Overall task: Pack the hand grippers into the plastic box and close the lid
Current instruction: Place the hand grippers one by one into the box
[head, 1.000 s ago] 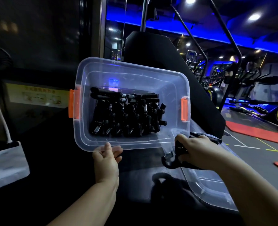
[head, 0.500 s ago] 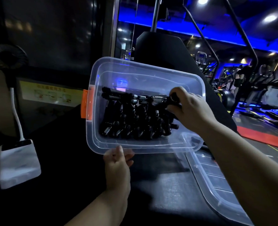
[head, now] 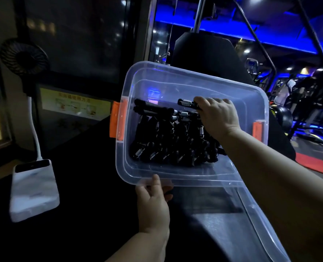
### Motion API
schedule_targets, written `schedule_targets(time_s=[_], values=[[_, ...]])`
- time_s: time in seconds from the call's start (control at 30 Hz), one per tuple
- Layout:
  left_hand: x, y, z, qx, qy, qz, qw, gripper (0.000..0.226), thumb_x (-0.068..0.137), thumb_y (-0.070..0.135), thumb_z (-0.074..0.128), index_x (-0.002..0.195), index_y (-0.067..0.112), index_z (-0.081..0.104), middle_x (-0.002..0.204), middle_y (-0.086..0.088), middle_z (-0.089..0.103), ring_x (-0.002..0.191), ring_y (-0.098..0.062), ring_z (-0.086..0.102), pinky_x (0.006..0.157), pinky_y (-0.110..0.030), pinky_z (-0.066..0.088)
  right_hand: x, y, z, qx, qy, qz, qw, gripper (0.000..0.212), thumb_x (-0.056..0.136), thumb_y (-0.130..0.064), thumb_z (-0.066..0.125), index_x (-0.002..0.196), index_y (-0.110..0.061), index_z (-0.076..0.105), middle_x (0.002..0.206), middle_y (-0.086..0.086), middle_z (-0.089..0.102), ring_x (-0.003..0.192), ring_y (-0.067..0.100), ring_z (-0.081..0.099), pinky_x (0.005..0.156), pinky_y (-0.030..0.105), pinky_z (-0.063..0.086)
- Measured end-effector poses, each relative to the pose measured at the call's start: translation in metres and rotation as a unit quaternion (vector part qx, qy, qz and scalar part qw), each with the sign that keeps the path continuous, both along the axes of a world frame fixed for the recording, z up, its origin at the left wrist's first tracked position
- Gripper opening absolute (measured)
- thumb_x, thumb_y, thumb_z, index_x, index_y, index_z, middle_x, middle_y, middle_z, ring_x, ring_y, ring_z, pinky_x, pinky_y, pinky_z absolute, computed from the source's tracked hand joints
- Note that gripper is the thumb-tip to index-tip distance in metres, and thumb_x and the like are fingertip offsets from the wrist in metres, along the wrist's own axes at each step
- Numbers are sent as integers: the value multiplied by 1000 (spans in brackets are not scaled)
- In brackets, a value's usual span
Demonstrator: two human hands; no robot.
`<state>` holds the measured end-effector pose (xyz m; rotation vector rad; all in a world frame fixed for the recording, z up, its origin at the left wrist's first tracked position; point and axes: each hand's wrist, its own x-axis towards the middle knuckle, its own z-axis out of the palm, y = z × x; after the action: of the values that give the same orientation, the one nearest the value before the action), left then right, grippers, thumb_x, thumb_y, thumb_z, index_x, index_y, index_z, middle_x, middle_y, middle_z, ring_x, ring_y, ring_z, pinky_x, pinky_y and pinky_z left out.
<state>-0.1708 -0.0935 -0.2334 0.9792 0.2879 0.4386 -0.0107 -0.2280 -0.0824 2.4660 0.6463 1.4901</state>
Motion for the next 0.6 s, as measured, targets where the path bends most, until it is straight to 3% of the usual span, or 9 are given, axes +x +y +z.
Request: schedule_targets(time_s=[0.13,0.33,0.6], values=[[-1,1,-1,8,-5,-7,1000,11,100,26,40,98,18,47,81,-3,71,80,-15,68,66,-27,47,15,3,0,-21,31,-17,999,21,85,-20,64,105,-23,62,95,-1,72,86,30,66,79,39,43],[-2,1,-1,11,-6,0,1000,12,99,25,41,96,15,48,79,-7,71,76,-16,69,66,-28,48,30,1,-8,-13,83,-44,996,20,91,-35,56,109,-28,61,100,-3,72,94,29,64,83,40,40],[-1,1,-3,19,-8,6,1000,13,99,25,40,95,16,48,80,-7,71,75,-15,69,67,-28,48,42,2,-15,20,180,-30,983,35,101,-40,34,130,-27,48,132,-1,58,124,24,51,108,46,29]])
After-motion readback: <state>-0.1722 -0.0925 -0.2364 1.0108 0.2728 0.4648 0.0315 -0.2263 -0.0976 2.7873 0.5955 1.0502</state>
